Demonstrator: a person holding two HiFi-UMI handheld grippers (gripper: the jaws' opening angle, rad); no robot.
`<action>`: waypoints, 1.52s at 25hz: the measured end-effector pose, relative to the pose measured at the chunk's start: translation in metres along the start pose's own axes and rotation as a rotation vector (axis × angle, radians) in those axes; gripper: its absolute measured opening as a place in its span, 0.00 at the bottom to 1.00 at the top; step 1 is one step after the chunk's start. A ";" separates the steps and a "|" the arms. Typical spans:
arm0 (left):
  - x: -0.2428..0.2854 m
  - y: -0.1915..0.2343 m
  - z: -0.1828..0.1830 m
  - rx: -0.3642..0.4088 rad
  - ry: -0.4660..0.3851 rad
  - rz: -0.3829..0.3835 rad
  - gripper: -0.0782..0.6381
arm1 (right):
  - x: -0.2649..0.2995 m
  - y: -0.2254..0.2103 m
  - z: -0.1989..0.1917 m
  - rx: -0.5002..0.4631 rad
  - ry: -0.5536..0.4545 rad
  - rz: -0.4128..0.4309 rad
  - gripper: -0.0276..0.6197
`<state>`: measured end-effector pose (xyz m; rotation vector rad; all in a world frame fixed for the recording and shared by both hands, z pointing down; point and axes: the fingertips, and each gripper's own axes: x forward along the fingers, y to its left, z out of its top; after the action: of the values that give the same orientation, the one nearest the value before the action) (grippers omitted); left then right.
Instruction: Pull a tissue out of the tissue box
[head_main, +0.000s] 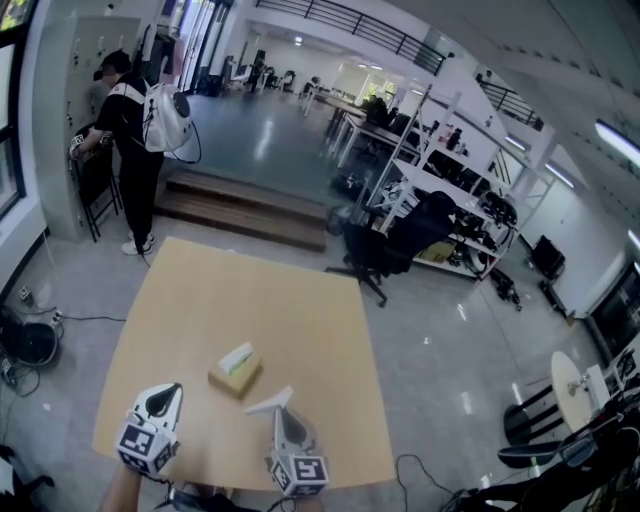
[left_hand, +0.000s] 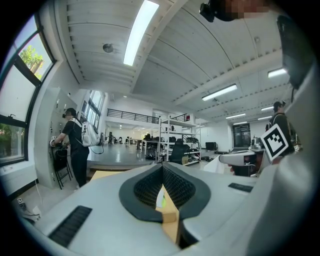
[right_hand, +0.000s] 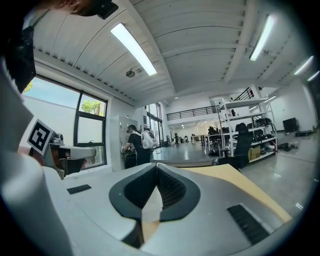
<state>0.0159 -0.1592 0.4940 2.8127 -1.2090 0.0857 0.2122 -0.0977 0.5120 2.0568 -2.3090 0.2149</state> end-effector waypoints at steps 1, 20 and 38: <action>0.001 -0.001 0.001 0.002 0.004 -0.003 0.12 | 0.000 -0.001 0.000 0.003 -0.006 0.003 0.05; 0.006 0.004 -0.010 -0.006 -0.007 -0.006 0.12 | 0.004 0.002 0.001 -0.005 -0.011 0.003 0.05; 0.008 0.018 -0.014 -0.015 0.012 -0.004 0.12 | 0.018 0.011 0.004 -0.004 -0.016 0.011 0.05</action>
<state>0.0082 -0.1763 0.5098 2.7979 -1.1972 0.0924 0.1998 -0.1152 0.5093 2.0511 -2.3286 0.1946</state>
